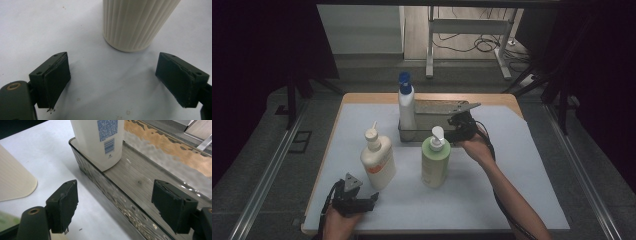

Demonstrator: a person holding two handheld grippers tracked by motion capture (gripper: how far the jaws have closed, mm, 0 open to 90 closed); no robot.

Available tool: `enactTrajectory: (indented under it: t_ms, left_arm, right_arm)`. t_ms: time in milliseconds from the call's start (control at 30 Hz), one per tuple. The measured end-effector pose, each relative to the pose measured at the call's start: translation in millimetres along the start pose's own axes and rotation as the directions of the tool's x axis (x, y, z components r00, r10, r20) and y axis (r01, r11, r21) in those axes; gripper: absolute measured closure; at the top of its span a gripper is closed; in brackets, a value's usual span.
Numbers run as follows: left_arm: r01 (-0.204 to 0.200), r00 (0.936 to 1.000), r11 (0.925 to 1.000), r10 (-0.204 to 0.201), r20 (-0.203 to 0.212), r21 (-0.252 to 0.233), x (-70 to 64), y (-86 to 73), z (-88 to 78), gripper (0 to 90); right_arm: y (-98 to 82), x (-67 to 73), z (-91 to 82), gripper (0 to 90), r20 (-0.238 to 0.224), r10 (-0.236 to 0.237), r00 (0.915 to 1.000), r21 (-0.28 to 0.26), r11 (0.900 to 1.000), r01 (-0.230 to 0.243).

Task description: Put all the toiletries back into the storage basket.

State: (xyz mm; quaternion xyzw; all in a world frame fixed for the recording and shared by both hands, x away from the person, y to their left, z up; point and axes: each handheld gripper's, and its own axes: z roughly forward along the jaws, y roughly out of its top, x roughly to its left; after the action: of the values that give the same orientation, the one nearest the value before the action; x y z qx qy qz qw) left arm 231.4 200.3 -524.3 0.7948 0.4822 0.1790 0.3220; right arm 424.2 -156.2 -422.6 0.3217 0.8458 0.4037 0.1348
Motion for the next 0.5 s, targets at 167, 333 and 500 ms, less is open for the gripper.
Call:
enactTrajectory:
  t_ms: [167, 333, 500]
  left_arm:
    - [-0.001, 1.0, 1.0, 0.001, -0.001, 0.001, -0.2, 0.1, 0.0, 12.3]
    - [-0.001, 1.0, 1.0, 0.001, -0.002, 0.001, -0.3, 0.2, -0.1, 12.2]
    - [0.0, 1.0, 1.0, 0.0, -0.001, 0.001, -0.2, 0.2, 0.1, 12.1]
  right_arm:
    - [-4.3, -0.7, -6.1, 18.2, 0.005, -0.003, 1.0, -0.001, 1.0, 0.003]
    - [-10.7, -0.3, -12.2, 15.5, 0.003, -0.001, 1.0, 0.001, 1.0, 0.001]
    - [-20.2, -0.6, -19.1, 13.9, -0.01, -0.011, 0.9999, 0.02, 1.0, 0.011]
